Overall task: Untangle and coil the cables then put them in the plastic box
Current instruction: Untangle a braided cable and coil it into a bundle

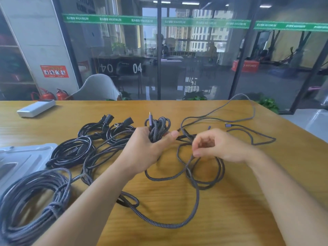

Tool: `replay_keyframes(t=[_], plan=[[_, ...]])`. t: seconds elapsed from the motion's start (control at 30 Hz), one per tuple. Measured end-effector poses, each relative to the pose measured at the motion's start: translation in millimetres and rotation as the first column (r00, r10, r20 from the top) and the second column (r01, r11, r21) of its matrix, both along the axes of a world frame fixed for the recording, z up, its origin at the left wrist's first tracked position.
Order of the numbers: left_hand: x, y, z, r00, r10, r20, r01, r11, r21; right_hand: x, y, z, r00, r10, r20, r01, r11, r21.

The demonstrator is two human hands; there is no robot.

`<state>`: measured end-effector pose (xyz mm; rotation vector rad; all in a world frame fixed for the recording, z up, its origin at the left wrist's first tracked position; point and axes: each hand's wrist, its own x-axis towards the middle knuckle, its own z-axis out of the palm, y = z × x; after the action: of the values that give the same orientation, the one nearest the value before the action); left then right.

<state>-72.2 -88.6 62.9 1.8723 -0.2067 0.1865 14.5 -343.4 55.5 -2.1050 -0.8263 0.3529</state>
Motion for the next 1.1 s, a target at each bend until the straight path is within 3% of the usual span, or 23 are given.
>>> replay_keyframes(t=[0.13, 0.27, 0.37, 0.5, 0.63, 0.8, 0.97, 1.1], plan=[[0.6, -6.8, -4.3, 0.999, -0.038, -0.017, 0.039, 0.996, 0.080, -5.3, 24.6, -8.1, 0.952, -0.190, 0.239, 0.140, 0.968, 0.209], [1.4, -16.5, -10.6, 0.996, -0.075, -0.039, 0.078, 0.994, 0.080, -8.9, 41.8, -11.0, 0.945, -0.198, 0.260, 0.103, 0.936, 0.337], [3.8, -13.9, -11.4, 0.998, -0.054, -0.016, 0.055, 0.993, 0.103, -5.6, 40.0, -17.2, 0.944, -0.187, 0.271, 0.101, 0.948, 0.302], [5.8, -2.8, -2.1, 0.996, 0.079, 0.044, -0.077, 0.996, -0.043, 6.2, 21.0, -20.5, 0.902, -0.232, 0.365, 0.189, 0.970, 0.151], [3.9, 8.7, 6.6, 0.972, 0.211, 0.105, -0.190, 0.965, -0.180, 25.3, -3.5, -27.9, 0.866, -0.342, 0.364, 0.316, 0.940, 0.129], [3.9, 12.9, 8.9, 0.933, 0.328, 0.150, -0.286, 0.926, -0.245, 35.7, -10.6, -32.1, 0.859, -0.349, 0.374, 0.329, 0.937, 0.121], [8.3, 11.8, 5.2, 0.944, 0.310, 0.111, -0.271, 0.923, -0.274, 35.5, -1.7, -32.0, 0.773, -0.260, 0.579, 0.300, 0.953, 0.028], [11.1, 3.3, -1.2, 0.965, 0.248, 0.087, -0.217, 0.939, -0.268, 26.0, 12.8, -25.2, 0.705, -0.236, 0.669, 0.269, 0.961, 0.056]])
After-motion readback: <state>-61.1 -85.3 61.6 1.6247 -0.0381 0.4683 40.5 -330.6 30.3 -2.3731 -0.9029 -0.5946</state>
